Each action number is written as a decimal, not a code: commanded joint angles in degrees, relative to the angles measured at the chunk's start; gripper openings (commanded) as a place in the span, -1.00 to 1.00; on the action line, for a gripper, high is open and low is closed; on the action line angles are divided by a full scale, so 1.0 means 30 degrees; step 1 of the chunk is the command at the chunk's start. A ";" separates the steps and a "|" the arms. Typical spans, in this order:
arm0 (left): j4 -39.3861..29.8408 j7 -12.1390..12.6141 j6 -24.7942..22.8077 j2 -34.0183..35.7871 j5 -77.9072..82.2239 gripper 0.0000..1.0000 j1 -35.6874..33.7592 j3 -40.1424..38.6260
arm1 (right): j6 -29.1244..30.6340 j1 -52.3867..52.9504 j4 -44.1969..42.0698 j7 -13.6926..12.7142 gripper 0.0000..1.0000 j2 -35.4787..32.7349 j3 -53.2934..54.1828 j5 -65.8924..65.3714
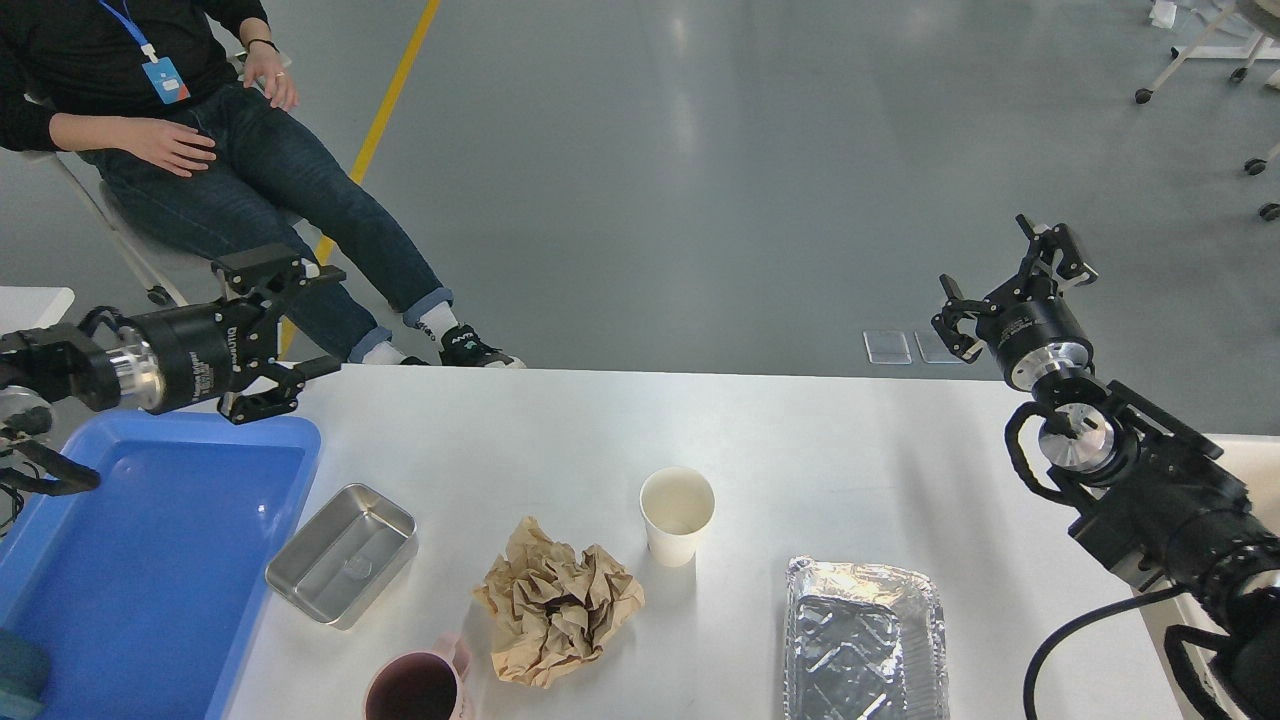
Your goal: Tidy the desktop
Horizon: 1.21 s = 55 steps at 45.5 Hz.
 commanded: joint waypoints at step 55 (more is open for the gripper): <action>-0.3252 -0.1823 -0.8510 1.8161 0.1807 0.92 -0.0862 0.2129 | 0.0001 0.0490 -0.0030 -0.0029 1.00 -0.0063 0.0001 -0.0028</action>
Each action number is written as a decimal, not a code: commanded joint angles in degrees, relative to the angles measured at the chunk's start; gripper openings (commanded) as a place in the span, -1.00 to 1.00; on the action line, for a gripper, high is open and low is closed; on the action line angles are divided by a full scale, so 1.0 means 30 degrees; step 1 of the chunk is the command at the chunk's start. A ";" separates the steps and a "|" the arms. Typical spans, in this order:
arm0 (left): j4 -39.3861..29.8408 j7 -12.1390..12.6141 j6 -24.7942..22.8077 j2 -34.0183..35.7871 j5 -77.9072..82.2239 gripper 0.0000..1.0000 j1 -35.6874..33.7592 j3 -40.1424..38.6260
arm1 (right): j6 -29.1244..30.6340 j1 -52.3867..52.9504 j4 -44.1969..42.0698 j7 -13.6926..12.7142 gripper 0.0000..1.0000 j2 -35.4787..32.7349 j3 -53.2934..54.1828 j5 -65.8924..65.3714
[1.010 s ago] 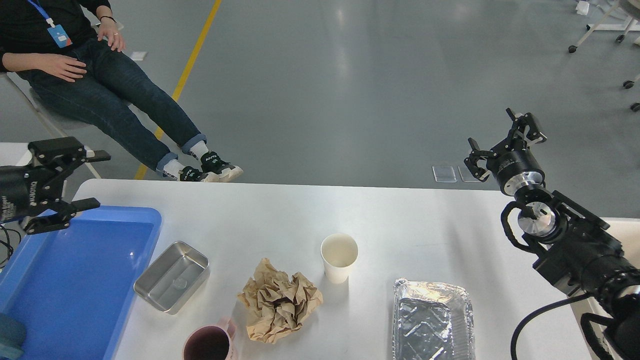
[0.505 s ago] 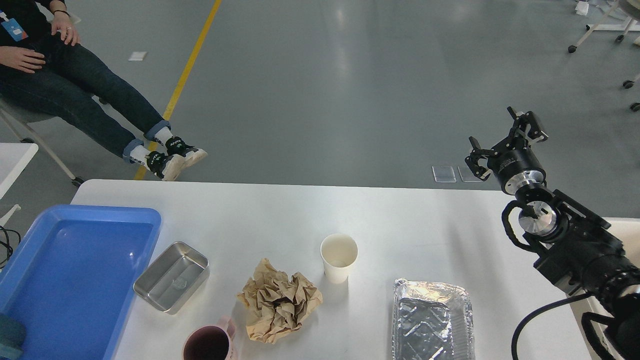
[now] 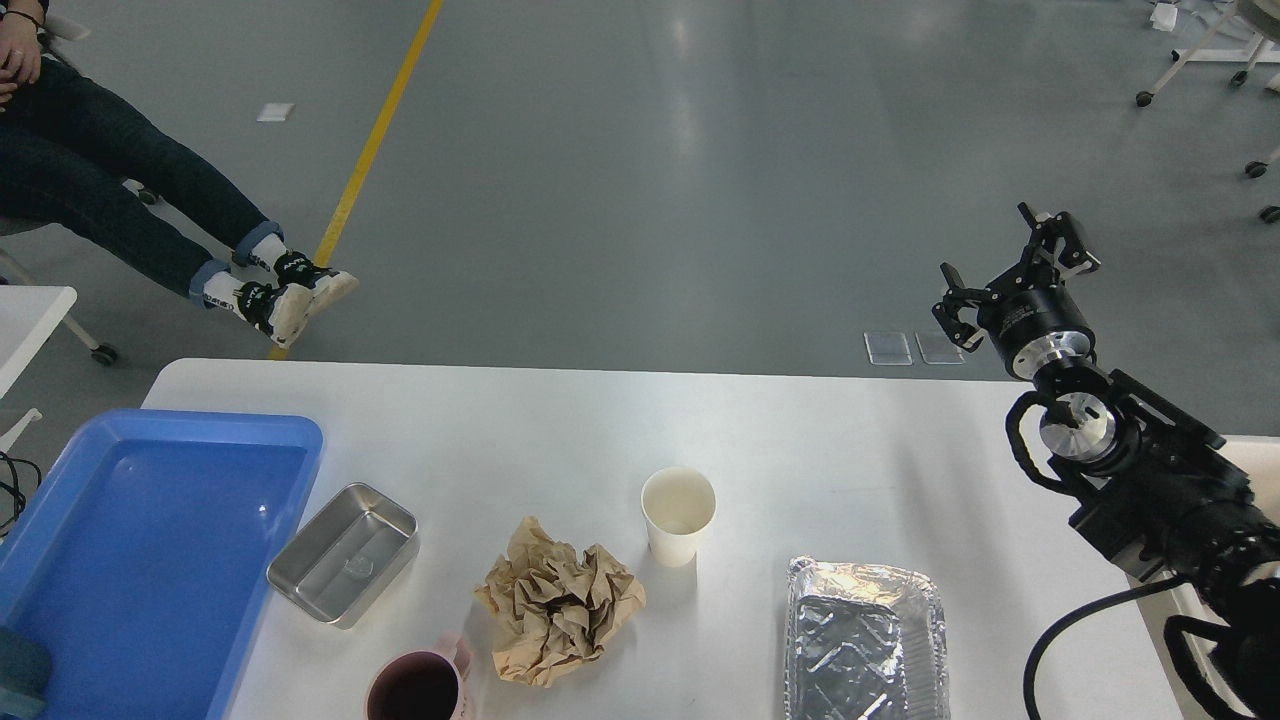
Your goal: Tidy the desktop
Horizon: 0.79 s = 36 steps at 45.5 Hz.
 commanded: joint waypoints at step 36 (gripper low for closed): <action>-0.3540 0.2177 0.8813 -0.4762 0.4510 0.87 -0.0534 0.3352 | -0.0087 0.0148 0.0128 -0.0029 1.00 -0.0047 0.0000 -0.0008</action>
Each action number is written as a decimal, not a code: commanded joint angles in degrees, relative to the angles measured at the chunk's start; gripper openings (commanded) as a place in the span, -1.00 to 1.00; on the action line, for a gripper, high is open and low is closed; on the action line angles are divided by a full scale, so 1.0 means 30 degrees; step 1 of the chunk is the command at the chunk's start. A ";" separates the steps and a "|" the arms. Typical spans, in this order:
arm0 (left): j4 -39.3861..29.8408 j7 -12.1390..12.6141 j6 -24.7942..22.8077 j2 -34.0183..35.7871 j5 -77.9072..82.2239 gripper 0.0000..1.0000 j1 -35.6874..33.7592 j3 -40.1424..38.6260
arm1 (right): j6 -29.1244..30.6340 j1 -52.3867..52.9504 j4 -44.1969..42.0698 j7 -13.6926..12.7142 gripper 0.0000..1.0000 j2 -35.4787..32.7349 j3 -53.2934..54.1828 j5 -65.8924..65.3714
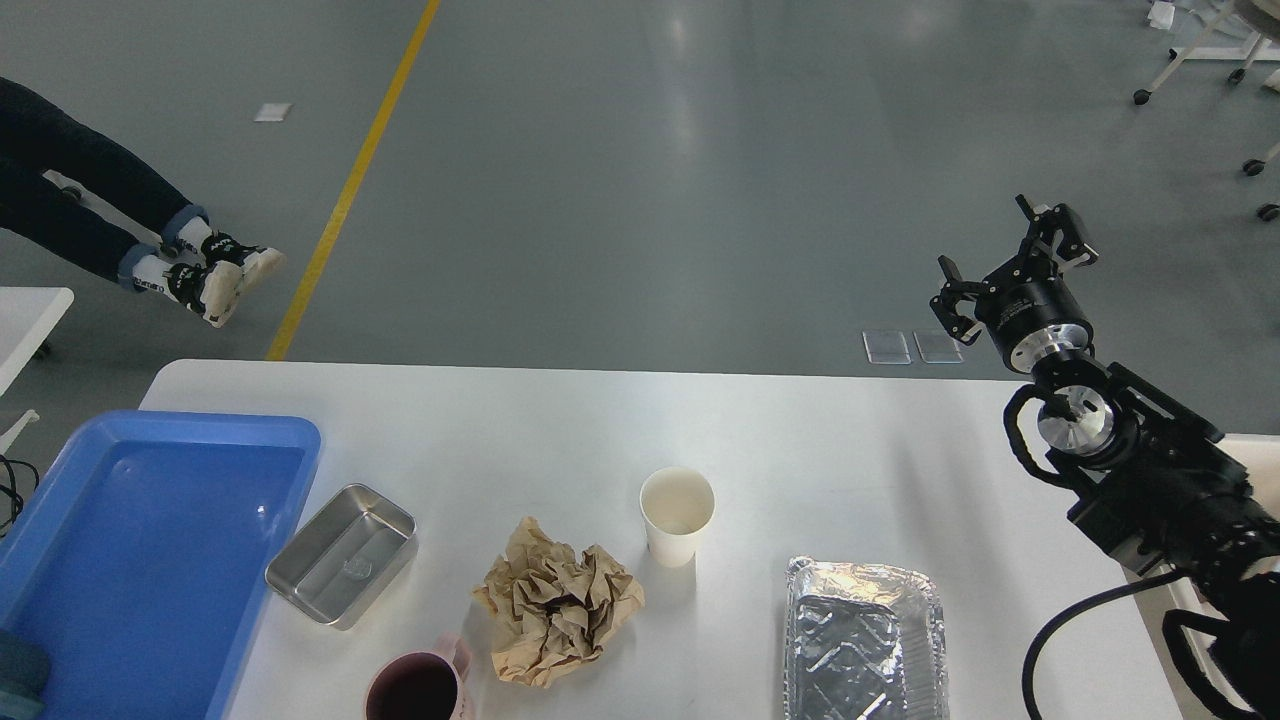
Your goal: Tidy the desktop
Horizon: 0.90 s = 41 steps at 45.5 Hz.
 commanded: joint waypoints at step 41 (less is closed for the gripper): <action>-0.2712 0.1314 -0.6781 -0.2420 0.1181 0.88 -0.1637 0.0219 | -0.0030 0.0029 0.0053 -0.0028 1.00 -0.0266 0.0000 -0.0233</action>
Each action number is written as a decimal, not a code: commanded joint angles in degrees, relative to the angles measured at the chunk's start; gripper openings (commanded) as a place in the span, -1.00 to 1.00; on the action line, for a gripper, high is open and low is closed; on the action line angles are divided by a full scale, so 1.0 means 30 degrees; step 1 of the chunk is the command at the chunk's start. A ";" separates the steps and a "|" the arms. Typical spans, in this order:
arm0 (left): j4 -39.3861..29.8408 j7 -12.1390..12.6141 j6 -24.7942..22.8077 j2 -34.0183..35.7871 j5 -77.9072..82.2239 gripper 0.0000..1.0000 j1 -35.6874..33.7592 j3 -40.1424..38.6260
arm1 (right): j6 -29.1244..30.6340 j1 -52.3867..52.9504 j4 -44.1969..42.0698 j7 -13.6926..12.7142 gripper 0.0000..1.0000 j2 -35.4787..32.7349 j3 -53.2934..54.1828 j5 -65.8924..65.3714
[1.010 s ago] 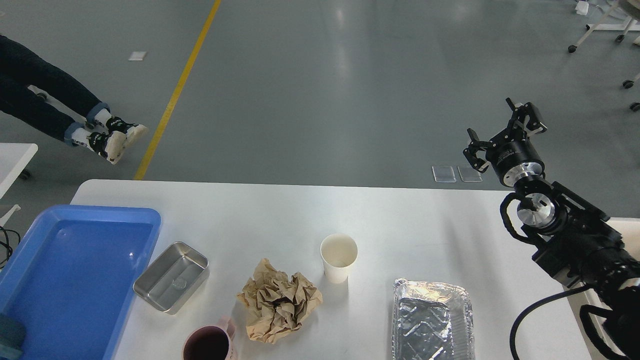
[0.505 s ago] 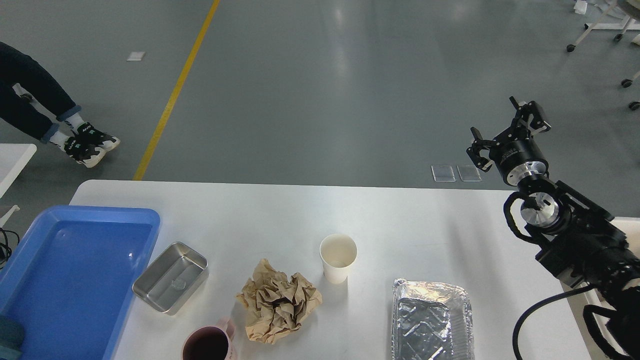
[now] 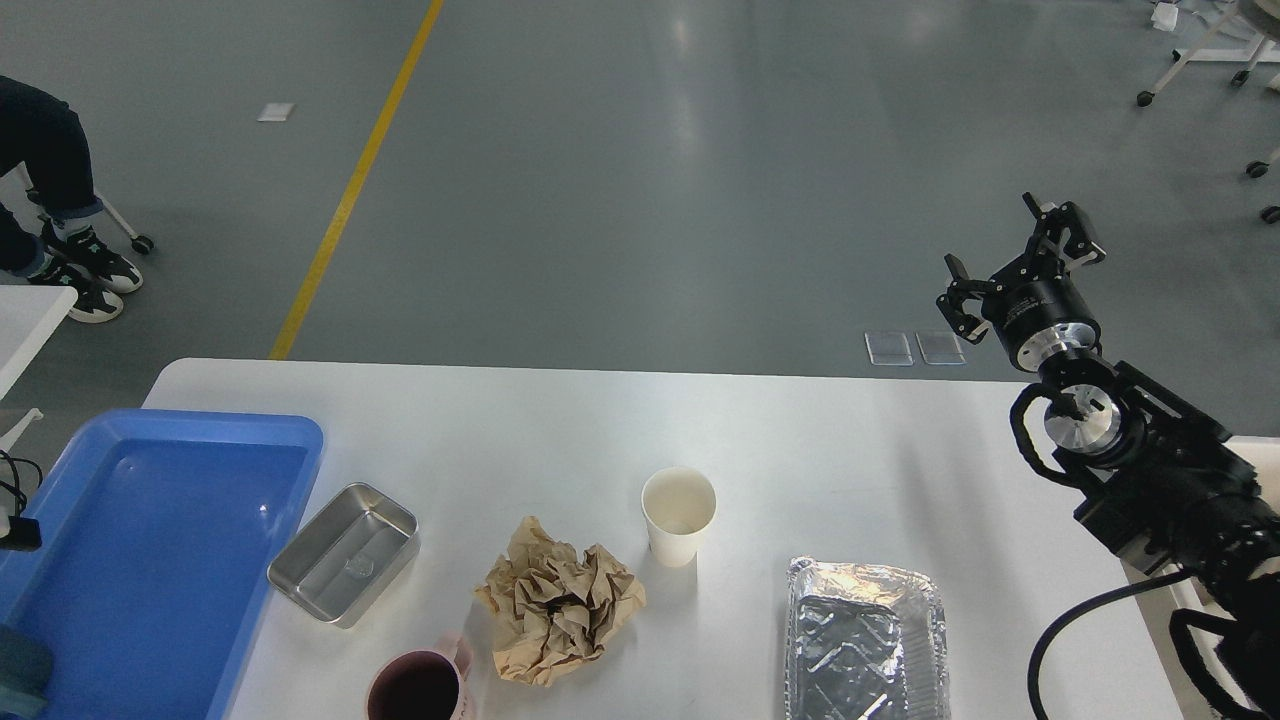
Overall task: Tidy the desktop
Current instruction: 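Reach the left gripper down to the pink mug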
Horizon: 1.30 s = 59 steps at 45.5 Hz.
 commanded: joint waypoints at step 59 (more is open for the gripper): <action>0.3253 0.6993 -0.0976 -1.7237 0.3721 0.97 0.0163 0.1192 | 0.0028 -0.0001 -0.0002 -0.0029 1.00 -0.0991 0.0000 -0.0203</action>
